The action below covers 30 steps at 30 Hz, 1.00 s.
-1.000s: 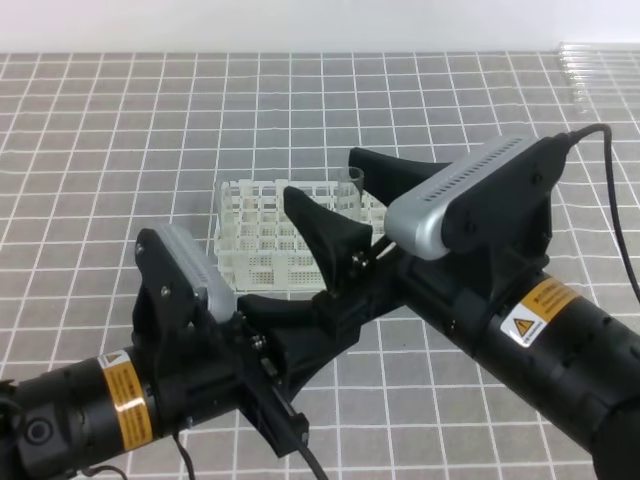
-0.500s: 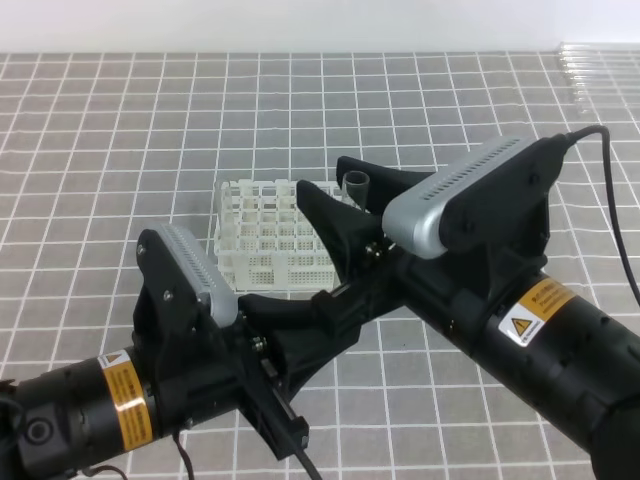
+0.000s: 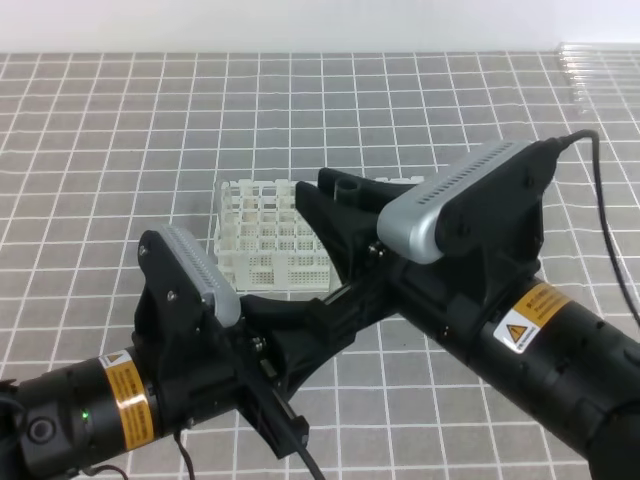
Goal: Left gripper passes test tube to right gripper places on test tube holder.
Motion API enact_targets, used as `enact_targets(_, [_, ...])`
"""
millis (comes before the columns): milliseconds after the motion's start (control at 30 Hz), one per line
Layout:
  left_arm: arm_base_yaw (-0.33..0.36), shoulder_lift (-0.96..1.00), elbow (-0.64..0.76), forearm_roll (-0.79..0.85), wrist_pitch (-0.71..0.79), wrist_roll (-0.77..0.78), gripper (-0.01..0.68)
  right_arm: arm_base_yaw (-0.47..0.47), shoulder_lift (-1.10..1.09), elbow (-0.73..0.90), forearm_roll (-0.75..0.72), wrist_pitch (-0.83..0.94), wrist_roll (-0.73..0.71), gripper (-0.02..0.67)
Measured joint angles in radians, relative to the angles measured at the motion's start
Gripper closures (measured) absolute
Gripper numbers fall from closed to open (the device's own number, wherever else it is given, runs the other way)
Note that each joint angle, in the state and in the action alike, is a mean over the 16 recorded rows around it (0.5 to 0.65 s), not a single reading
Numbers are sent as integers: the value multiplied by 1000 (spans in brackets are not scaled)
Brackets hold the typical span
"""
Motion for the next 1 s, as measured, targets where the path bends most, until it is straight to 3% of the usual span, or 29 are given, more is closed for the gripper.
enact_targets(300, [0, 0, 0, -2, -3, 1, 615, 3, 0, -1, -1, 4, 8, 560])
enact_targets(633, [0, -13, 0, 3, 4, -9, 335, -1, -10, -1, 27, 11, -34, 562])
enact_targets(733, [0, -44, 0, 16, 15, -22, 298, -2, -27, -1, 73, 20, -86, 563])
enact_targets(833, [0, -105, 0, 53, 45, -49, 314, -3, -52, -1, 142, 34, -160, 563])
enact_targets(1000, [0, -280, 6, 191, 158, -206, 453, -3, -100, -1, 282, 67, -309, 563])
